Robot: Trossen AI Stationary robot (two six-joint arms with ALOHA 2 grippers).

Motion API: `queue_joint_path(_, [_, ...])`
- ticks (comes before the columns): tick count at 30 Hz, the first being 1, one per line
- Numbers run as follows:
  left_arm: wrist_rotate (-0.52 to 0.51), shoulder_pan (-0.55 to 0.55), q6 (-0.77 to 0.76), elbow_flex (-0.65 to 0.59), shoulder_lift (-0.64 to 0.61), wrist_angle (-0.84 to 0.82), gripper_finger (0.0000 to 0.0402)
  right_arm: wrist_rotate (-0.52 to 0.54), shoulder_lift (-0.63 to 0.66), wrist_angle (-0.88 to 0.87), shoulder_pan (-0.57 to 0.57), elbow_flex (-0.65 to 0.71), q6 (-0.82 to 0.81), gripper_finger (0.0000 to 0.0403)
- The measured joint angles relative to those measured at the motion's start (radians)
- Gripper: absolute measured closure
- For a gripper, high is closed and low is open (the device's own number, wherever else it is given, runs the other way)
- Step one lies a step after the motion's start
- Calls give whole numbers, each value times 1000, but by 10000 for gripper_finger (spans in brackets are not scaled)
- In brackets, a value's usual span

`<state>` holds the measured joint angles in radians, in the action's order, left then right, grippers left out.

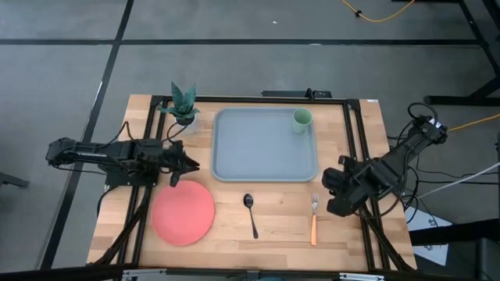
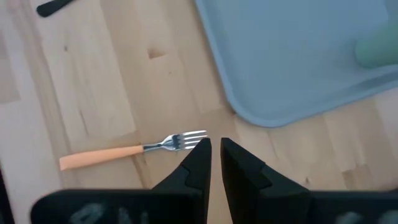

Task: Pick and place plate/cup/fork/spoon on tray
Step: Put the pink plate to the center of the blue tray

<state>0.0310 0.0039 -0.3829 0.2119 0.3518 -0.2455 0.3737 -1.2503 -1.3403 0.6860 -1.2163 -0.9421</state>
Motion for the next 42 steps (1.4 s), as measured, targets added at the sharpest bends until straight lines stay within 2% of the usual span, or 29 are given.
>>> queue_joint_path(3, [33,0,0,0,56,-12,328,0,0,14,11,0,0,361])
queue_joint_path(8, [34,0,35,0,218,-7,325,2,0,25,14,0,0,361])
queue_joint_path(12, [35,0,77,1,293,-6,327,3,0,25,14,0,0,361])
queue_joint_path(17, [73,0,80,25,311,-5,324,3,0,24,14,0,0,361])
queue_joint_path(21, [109,0,79,27,322,-66,326,3,0,24,14,0,0,361])
queue_joint_path(24, [112,0,50,27,357,-142,326,3,0,25,14,0,0,361])
queue_joint_path(31, [84,0,23,49,375,-141,327,2,0,25,14,0,0,361])
queue_joint_path(36, [123,-1,-20,51,382,-263,327,1,0,26,14,0,0,361])
queue_joint_path(42, [140,0,-50,51,412,-287,327,-1,0,29,14,0,1,361])
